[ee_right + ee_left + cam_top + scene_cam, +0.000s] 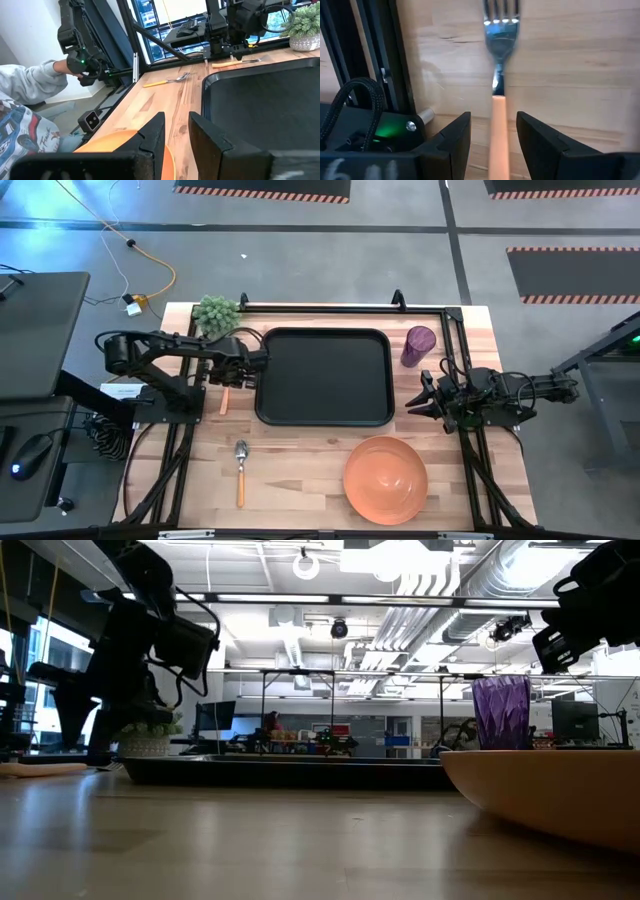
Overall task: Pick and place plate/cup/fork/spoon on tray
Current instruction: Put the orange fork into the black tray
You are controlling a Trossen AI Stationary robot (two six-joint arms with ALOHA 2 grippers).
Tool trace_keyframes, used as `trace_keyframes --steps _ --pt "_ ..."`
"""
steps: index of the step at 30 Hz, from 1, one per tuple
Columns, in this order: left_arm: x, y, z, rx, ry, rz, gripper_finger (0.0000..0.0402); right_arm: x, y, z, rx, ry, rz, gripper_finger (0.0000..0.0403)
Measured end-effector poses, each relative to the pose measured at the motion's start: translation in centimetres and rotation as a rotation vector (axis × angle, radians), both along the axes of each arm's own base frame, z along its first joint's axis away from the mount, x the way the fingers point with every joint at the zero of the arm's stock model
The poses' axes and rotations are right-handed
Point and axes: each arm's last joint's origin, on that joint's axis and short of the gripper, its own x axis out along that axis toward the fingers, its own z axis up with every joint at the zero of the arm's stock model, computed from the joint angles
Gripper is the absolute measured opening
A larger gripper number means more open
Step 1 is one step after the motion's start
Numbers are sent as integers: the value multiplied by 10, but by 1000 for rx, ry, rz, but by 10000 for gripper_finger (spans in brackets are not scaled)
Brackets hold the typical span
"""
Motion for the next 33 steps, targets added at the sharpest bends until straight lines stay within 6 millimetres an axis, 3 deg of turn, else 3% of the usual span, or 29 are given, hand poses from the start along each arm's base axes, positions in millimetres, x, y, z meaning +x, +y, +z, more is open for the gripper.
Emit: trace_keyframes --steps 6,17,33 --pt "-10 1 -10 -26 18 33 150 0 0 0 15 4 -1 79" --pt "-5 2 -12 -57 -55 13 150 0 0 0 14 4 -1 79" --pt "-15 1 -24 -87 -63 22 145 0 0 0 14 4 -2 79"
